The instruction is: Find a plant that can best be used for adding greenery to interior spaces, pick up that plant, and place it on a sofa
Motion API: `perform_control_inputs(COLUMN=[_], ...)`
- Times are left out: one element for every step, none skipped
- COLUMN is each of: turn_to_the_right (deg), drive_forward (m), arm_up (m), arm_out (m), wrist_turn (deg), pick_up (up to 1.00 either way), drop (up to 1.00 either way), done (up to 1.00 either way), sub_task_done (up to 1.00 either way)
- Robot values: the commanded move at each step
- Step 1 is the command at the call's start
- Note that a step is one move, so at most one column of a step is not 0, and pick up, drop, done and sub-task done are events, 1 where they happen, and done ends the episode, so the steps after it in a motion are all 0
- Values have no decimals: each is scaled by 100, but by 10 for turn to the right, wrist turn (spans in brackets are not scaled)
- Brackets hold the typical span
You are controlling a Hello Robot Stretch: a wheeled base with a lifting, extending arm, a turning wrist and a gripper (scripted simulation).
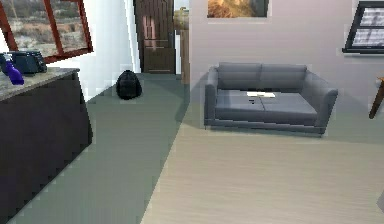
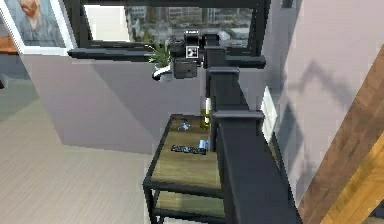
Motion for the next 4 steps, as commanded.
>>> perform_control_inputs(turn_to_the_right=[0,0,0,0], drive_forward=[0,0,0,0], arm_up=[0,0,0,0], arm_out=[0,0,0,-42], wrist_turn=[-450,-450,-240,0], pick_up=[0,0,0,0], drop=[0,0,0,0], done=[0,0,0,0], sub_task_done=[0,0,0,0])
